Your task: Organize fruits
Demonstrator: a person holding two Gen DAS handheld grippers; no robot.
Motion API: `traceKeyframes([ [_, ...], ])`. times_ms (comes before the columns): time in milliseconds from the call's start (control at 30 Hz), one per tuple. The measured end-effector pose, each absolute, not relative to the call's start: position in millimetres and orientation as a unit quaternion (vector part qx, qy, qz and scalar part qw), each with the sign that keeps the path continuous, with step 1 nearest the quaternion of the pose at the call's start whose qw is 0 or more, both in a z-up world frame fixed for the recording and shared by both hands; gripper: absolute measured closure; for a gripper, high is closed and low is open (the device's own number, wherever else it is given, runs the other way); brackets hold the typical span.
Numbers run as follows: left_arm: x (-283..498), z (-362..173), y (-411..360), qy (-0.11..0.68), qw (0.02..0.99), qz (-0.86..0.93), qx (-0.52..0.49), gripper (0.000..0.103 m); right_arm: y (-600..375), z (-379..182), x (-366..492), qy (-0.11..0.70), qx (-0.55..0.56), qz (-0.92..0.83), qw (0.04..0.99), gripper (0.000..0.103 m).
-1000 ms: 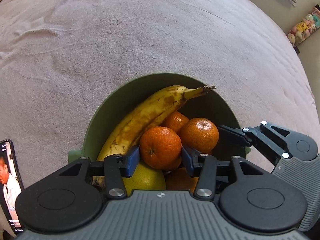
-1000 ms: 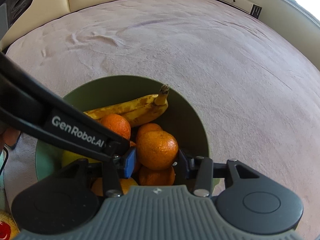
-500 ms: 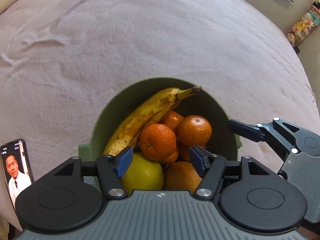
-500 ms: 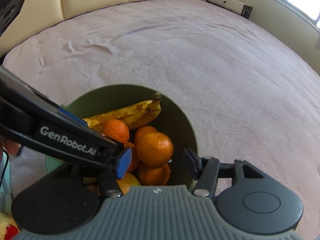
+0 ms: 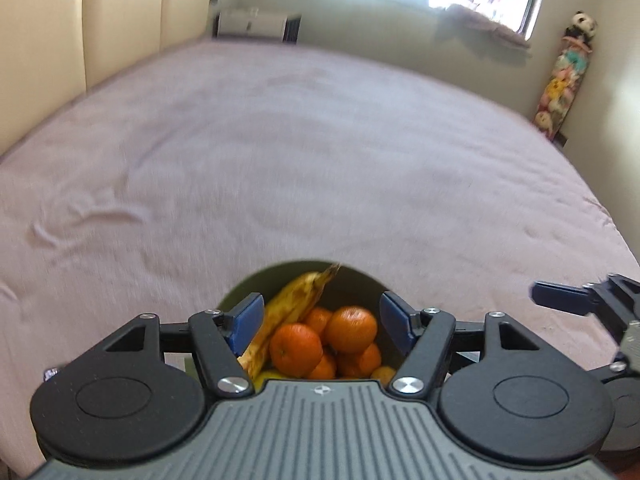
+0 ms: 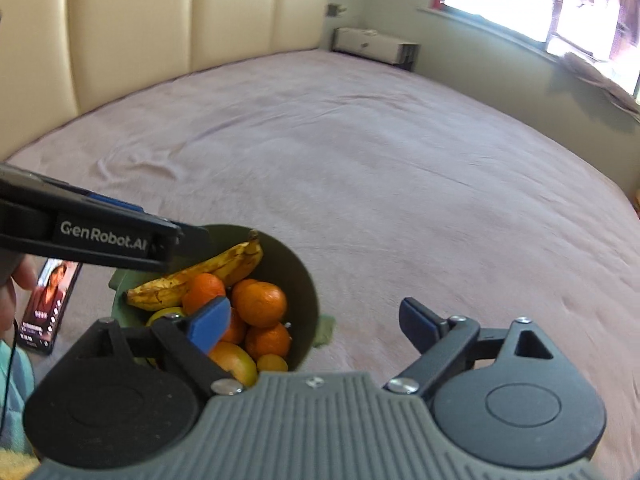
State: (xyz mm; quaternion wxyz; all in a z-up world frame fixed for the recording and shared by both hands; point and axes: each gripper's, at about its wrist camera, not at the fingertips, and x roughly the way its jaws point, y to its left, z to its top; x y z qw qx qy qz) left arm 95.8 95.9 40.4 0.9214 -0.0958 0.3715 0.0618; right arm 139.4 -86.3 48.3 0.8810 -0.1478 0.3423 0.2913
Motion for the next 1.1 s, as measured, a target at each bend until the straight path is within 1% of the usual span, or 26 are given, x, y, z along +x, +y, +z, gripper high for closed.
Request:
traceKeyframes([
  [67, 87.5, 41.5, 88.7, 0.354, 0.93, 0.062, -0.076, 0.024, -98.0, 53.7, 128.9, 0.337, -0.13, 0.278, 0.89, 0.012],
  [167, 75.3, 43.6, 78.1, 0.332, 0.94, 0.063, -0.049, 0.024, -112.7, 60.6, 112.9, 0.328, -0.104, 0.259, 0.902, 0.007],
  [267, 63.8, 46.8, 67.9, 0.31, 0.948, 0.066, -0.029, 0.022, -125.4, 66.8, 98.4, 0.321, -0.083, 0.245, 0.911, 0.007],
  [367, 50.9, 49.6, 55.1, 0.29, 0.954, 0.069, -0.005, 0.018, -136.1, 70.1, 83.4, 0.312, -0.076, 0.228, 0.919, 0.007],
  [433, 43.7, 49.3, 47.5, 0.28, 0.957, 0.073, 0.013, 0.018, -140.9, 69.1, 75.0, 0.307, -0.069, 0.217, 0.924, 0.007],
  [567, 32.6, 42.9, 34.1, 0.285, 0.956, 0.061, 0.036, 0.018, -155.2, 61.9, 57.5, 0.306, -0.055, 0.193, 0.931, 0.007],
  [733, 21.5, 33.7, 23.2, 0.284, 0.956, 0.052, 0.045, 0.018, -164.4, 50.6, 39.8, 0.303, -0.063, 0.17, 0.936, 0.007],
  [867, 19.0, 25.9, 22.5, 0.285, 0.955, 0.06, 0.05, 0.016, -167.0, 41.7, 38.0, 0.303, -0.06, 0.163, 0.937, 0.007],
  [1100, 24.8, 14.1, 26.5, 0.31, 0.948, 0.061, 0.046, 0.016, -173.0, 28.3, 39.4, 0.321, -0.055, 0.153, 0.933, 0.006],
])
